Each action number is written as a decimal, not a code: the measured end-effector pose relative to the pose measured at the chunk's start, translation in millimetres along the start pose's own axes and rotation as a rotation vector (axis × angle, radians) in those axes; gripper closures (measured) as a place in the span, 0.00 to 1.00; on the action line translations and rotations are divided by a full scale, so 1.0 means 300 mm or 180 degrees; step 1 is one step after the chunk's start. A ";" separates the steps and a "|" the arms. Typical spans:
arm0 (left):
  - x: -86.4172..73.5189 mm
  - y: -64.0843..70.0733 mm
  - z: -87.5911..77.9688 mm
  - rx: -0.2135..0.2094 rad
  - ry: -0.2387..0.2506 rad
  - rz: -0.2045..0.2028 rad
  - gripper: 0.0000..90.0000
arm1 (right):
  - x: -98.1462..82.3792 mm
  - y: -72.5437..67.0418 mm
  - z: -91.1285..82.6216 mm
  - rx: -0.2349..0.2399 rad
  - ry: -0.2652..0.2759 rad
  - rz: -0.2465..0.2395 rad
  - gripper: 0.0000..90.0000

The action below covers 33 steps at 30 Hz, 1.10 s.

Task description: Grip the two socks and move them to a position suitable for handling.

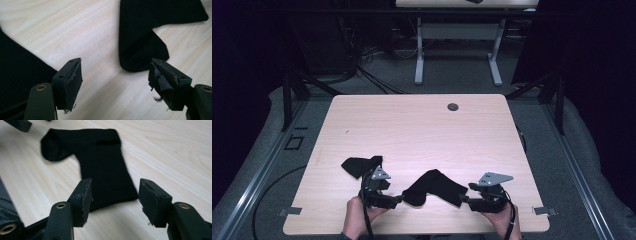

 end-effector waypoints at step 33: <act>0.009 0.072 0.074 0.0463 0.0086 0.0325 0.95 | -0.023 -0.039 0.049 -0.0261 0.0053 -0.0277 0.89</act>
Point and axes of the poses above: each handheld gripper's, and its own axes: z roughly forward along the jaws, x roughly out of its top, y roughly to its right, the point moved 3 cm from there along z, roughly forward along the jaws, and after that the axes turned 1 degree about y, right-handed, at the moved point
